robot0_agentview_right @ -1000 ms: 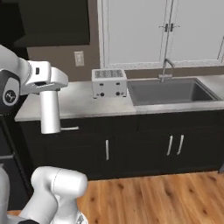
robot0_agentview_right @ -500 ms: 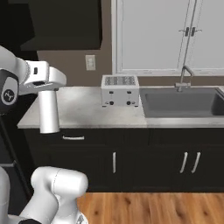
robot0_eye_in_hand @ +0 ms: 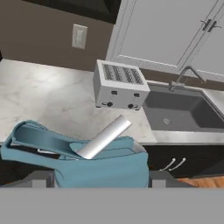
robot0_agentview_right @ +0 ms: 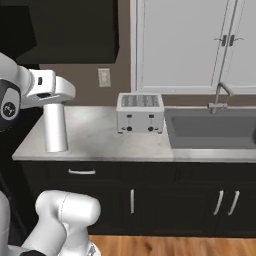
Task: Sort all alcoholic drinks to one cabinet, and non-alcoholic drinks to the other.
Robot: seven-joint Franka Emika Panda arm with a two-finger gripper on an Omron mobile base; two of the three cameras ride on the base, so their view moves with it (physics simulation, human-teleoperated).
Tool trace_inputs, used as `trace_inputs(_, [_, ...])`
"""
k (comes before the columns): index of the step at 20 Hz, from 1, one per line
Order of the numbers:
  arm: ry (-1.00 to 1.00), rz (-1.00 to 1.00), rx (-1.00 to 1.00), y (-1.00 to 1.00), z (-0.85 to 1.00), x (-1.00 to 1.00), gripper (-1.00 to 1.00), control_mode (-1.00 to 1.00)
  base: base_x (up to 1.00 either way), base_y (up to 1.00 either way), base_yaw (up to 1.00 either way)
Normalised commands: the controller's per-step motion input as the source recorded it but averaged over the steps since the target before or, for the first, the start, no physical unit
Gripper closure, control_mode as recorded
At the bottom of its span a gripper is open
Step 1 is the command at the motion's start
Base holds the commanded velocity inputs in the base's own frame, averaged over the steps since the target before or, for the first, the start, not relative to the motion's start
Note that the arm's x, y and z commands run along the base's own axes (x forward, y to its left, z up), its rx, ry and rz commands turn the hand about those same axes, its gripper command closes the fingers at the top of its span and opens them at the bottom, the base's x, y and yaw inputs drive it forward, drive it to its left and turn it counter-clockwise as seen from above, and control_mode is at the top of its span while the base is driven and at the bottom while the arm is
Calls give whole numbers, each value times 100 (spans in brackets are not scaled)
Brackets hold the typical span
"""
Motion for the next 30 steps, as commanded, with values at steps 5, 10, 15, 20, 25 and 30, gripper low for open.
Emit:
trace_inputs(5, [0, 0, 0, 0, 0, 0, 100, 100, 58, 0, 27])
trace_inputs(10, [0, 0, 0, 0, 0, 0, 100, 100, 71, 0, 25])
trace_inputs(15, [0, 0, 0, 0, 0, 0, 100, 100, 68, 0, 16])
trace_inputs(20, [0, 0, 0, 0, 0, 0, 100, 100, 64, 1, 11])
trace_inputs(25, [-4, 3, 5, 0, 15, 2, 100, -100, 22, 0, 5])
trace_inputs(30, [-28, 10, 16, 0, 47, 0, 100, -100, 0, 0, 0])
